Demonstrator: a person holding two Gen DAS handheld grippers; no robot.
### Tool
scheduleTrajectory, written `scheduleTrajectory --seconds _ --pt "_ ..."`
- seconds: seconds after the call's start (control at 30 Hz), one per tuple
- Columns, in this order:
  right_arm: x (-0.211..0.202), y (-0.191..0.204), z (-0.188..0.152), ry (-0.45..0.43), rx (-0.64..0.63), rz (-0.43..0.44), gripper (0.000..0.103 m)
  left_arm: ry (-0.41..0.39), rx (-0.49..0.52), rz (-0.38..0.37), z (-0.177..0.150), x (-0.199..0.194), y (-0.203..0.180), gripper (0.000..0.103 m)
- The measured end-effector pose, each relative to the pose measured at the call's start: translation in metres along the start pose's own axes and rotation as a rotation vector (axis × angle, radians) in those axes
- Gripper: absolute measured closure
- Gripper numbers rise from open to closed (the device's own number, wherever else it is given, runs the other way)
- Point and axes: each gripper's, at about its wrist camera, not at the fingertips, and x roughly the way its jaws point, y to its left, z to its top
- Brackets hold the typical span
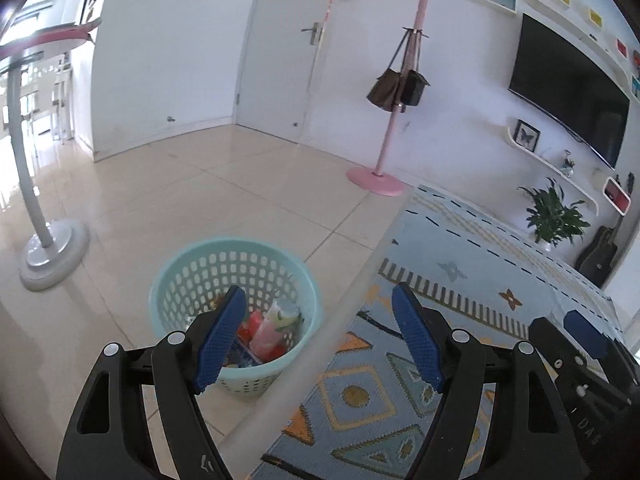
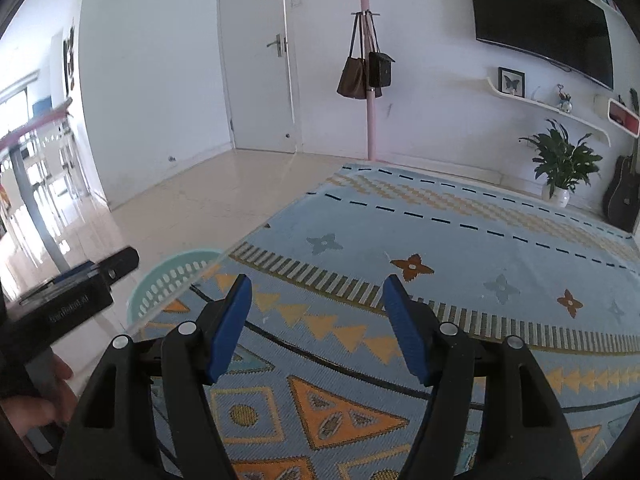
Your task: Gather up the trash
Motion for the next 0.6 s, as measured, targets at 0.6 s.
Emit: scheduleTrajectory --seconds 0.6 --pt "-0.008 0.013 -0.004 -0.024 -0.063 -0.016 0.034 -0.024 0.015 0.000 -0.002 -0.003 -0.003 0.027"
